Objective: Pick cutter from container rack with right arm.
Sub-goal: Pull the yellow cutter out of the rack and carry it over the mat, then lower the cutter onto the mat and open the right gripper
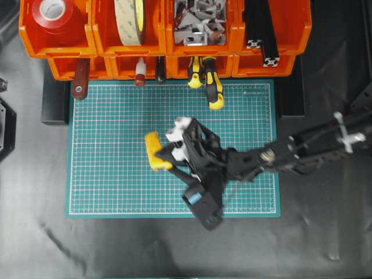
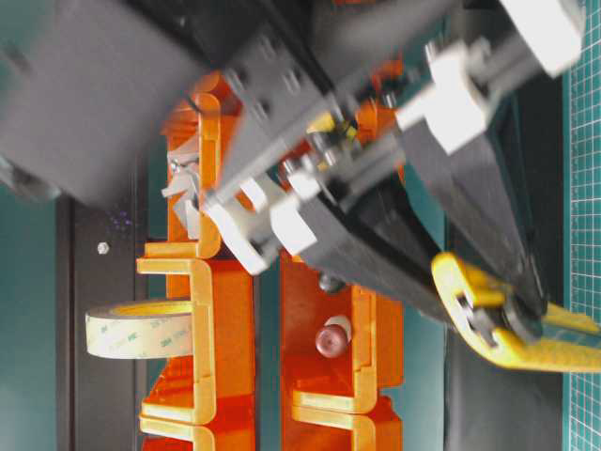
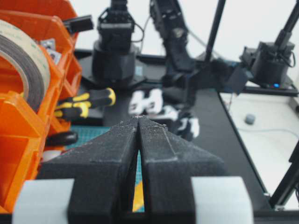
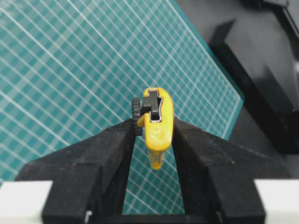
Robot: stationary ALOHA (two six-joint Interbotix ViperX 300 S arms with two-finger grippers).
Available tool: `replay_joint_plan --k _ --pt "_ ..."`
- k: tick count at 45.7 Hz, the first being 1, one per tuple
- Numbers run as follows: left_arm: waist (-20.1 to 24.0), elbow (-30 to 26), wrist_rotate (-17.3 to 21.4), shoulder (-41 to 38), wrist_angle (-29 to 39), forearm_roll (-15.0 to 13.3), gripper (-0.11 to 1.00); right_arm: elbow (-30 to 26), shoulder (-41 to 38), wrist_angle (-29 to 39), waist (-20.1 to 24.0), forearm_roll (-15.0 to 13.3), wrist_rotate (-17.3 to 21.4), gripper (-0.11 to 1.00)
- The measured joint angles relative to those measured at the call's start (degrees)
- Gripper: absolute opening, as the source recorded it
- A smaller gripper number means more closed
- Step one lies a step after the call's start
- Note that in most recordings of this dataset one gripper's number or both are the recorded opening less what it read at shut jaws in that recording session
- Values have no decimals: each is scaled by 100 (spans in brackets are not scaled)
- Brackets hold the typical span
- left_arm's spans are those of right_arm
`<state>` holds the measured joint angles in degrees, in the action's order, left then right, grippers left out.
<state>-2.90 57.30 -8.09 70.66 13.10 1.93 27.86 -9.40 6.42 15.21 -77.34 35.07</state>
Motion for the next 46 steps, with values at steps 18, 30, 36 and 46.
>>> replay_joint_plan --k 18,30,36,46 --pt "18 9 0 0 0 -9 0 -9 -229 -88 -70 26 79 27" --pt "0 9 -141 -44 -9 -9 0 211 -211 -79 44 299 264 27" --pt "-9 0 -149 -53 0 0 0 343 -149 -79 88 343 413 27" --pt "-9 9 -167 -44 9 0 0 466 -88 -79 97 343 677 27"
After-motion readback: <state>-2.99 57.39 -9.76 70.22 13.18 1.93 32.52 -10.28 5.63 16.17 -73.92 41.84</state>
